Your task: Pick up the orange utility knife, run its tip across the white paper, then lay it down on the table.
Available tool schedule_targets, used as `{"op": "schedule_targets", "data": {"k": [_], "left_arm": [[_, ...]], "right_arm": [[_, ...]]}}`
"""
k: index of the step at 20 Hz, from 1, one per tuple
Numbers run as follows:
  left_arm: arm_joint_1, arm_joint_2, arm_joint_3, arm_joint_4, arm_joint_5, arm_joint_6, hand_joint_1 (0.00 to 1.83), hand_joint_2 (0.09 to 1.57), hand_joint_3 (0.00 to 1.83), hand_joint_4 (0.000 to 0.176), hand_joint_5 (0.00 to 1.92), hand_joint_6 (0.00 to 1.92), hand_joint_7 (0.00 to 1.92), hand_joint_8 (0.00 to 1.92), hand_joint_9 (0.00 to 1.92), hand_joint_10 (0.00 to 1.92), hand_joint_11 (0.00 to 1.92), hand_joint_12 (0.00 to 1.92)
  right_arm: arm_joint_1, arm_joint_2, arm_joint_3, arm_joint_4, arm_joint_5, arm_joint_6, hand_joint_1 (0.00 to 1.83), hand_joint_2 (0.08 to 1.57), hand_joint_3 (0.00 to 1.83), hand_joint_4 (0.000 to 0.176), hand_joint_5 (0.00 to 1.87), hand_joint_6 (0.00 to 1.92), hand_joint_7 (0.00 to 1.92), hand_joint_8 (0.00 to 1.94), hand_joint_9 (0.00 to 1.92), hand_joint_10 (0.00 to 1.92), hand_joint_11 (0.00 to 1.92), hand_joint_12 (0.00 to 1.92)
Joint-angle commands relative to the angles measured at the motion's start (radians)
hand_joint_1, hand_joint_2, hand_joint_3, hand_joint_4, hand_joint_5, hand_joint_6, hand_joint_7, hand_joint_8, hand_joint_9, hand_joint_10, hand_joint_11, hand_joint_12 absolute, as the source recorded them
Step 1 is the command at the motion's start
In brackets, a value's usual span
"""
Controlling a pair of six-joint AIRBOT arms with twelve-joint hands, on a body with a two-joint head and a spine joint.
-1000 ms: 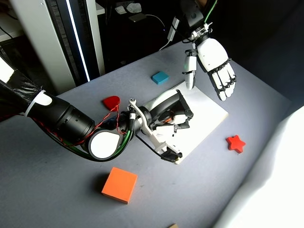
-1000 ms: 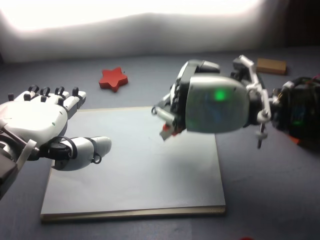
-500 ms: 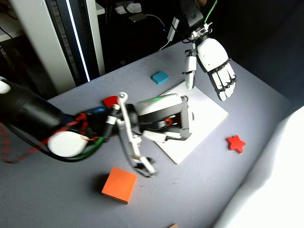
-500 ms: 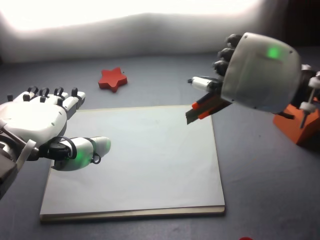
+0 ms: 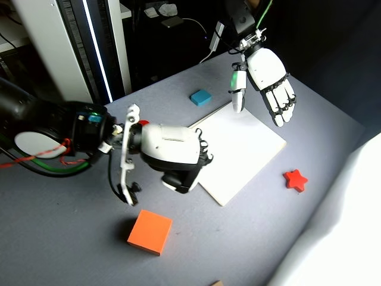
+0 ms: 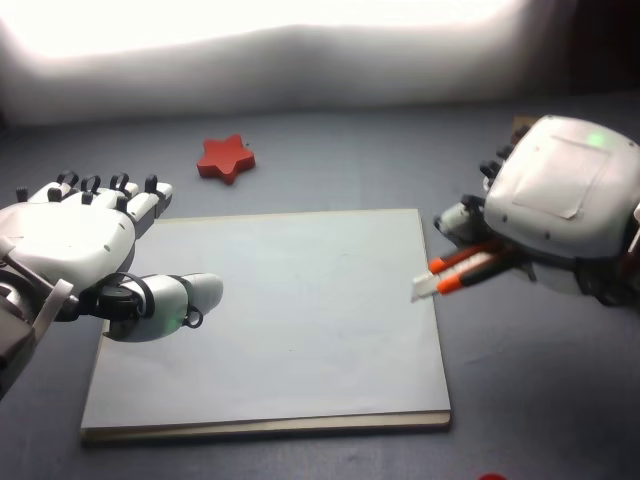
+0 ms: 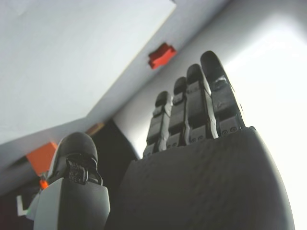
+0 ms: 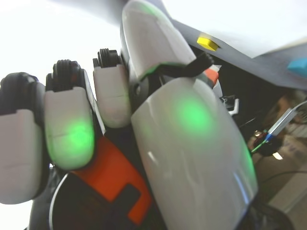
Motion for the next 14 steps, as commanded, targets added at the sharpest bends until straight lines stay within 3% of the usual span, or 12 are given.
{"op": "schedule_targets", "data": {"k": [1, 2, 5, 6, 7, 9, 10, 14], "left_arm": [[0.001, 0.004, 0.003, 0.058, -0.069, -0.001, 0.00, 1.21, 0.00, 0.059, 0.00, 0.00, 0.07, 0.00, 0.12, 0.00, 0.00, 0.62], [0.001, 0.004, 0.003, 0.058, -0.069, -0.001, 0.00, 1.21, 0.00, 0.056, 0.00, 0.00, 0.07, 0.00, 0.12, 0.00, 0.00, 0.61], [0.001, 0.004, 0.003, 0.058, -0.069, -0.001, 0.00, 1.20, 0.00, 0.062, 0.00, 0.00, 0.09, 0.01, 0.13, 0.01, 0.00, 0.61], [0.001, 0.004, 0.003, 0.058, -0.069, -0.001, 0.00, 1.20, 0.00, 0.062, 0.00, 0.00, 0.09, 0.00, 0.13, 0.01, 0.00, 0.63], [0.001, 0.004, 0.003, 0.058, -0.069, -0.001, 0.00, 1.20, 0.00, 0.063, 0.00, 0.00, 0.08, 0.00, 0.13, 0.00, 0.00, 0.62], [0.001, 0.005, 0.002, 0.058, -0.069, -0.001, 0.00, 1.20, 0.00, 0.061, 0.00, 0.00, 0.07, 0.00, 0.13, 0.01, 0.00, 0.60], [0.001, 0.005, 0.002, 0.058, -0.069, -0.001, 0.00, 1.20, 0.00, 0.059, 0.00, 0.00, 0.07, 0.00, 0.11, 0.00, 0.00, 0.60], [0.002, 0.005, 0.001, 0.058, -0.069, -0.001, 0.00, 1.21, 0.00, 0.060, 0.00, 0.00, 0.07, 0.00, 0.10, 0.00, 0.00, 0.55]], "right_arm": [[0.006, 0.015, -0.008, 0.028, 0.051, 0.006, 1.45, 1.36, 0.00, 0.176, 1.39, 1.92, 1.61, 1.94, 1.72, 1.92, 1.77, 1.92], [0.006, 0.023, -0.016, 0.059, 0.015, 0.020, 1.41, 1.38, 0.00, 0.176, 1.28, 1.92, 1.54, 1.94, 1.68, 1.92, 1.74, 1.92], [-0.014, 0.034, -0.026, 0.161, -0.048, 0.034, 1.40, 1.36, 0.00, 0.176, 1.18, 1.92, 1.43, 1.94, 1.57, 1.92, 1.62, 1.92], [-0.030, 0.034, -0.026, 0.193, -0.055, 0.034, 1.38, 1.35, 0.00, 0.169, 1.11, 1.92, 1.33, 1.94, 1.47, 1.92, 1.53, 1.92], [-0.038, 0.036, -0.026, 0.200, -0.054, 0.034, 1.13, 1.38, 0.00, 0.000, 0.75, 1.63, 1.18, 1.94, 1.32, 1.92, 1.37, 1.92], [-0.060, 0.042, -0.029, 0.213, -0.041, 0.034, 1.09, 1.36, 0.00, 0.000, 0.71, 1.48, 1.05, 1.94, 1.16, 1.92, 1.16, 1.92], [-0.067, 0.046, -0.033, 0.219, -0.039, 0.035, 1.14, 1.42, 0.00, 0.000, 0.64, 1.38, 0.69, 1.94, 1.05, 1.92, 1.03, 1.92], [-0.086, 0.053, -0.034, 0.219, -0.020, 0.035, 1.16, 1.42, 0.00, 0.000, 0.63, 1.37, 0.63, 1.89, 0.96, 1.92, 0.90, 1.92]]}}
